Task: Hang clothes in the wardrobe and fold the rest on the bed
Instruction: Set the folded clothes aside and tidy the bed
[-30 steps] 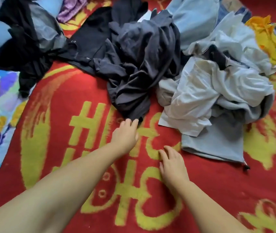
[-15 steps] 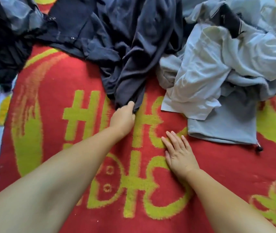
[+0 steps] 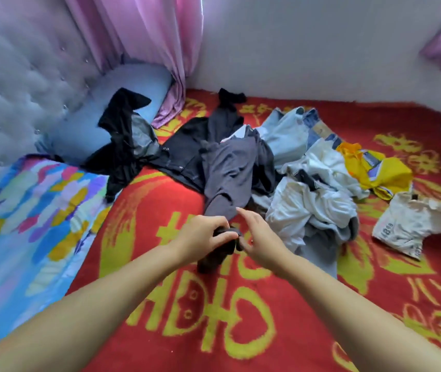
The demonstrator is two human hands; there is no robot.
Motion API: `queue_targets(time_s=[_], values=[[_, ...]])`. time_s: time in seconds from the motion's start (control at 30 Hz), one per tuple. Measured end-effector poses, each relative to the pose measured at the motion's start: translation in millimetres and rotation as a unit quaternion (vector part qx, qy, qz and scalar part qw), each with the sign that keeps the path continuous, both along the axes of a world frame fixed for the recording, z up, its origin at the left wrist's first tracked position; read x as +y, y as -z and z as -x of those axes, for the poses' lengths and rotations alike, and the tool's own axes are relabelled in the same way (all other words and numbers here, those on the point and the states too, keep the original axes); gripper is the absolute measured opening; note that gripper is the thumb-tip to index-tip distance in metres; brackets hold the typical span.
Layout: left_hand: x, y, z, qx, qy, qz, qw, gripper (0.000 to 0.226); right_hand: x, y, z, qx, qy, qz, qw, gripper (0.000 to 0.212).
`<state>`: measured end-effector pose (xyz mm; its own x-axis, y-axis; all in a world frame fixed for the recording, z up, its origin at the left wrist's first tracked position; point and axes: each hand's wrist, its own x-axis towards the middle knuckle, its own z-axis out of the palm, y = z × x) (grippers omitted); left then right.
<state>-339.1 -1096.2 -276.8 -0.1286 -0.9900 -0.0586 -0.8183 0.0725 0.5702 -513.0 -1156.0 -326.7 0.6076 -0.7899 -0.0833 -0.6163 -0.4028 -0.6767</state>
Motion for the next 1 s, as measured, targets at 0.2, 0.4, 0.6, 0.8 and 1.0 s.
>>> queue_targets(time_s=[0.2, 0.4, 0.6, 0.8, 1.0], values=[[2, -115, -8, 0.083, -0.023, 0.050, 0.995, 0.007, 7, -121, -14, -0.022, -0.008, 0.053, 0.998, 0.015], [7, -180, -30, 0.019, -0.089, 0.038, 0.995, 0.010, -5, -213, -6, -0.089, 0.069, 0.106, 0.988, 0.021], [6, -209, -51, -0.044, -0.181, 0.049, 0.981, 0.007, -8, -265, 6, -0.094, 0.096, 0.181, 0.974, 0.025], [1, -243, -60, 0.085, -0.194, 0.092, 0.973, 0.027, -27, -297, 40, -0.100, 0.132, 0.146, 0.975, 0.020], [2, -282, -54, 0.163, -0.100, 0.105, 0.976, 0.018, -27, -321, 75, -0.206, 0.074, -0.013, 0.976, 0.018]])
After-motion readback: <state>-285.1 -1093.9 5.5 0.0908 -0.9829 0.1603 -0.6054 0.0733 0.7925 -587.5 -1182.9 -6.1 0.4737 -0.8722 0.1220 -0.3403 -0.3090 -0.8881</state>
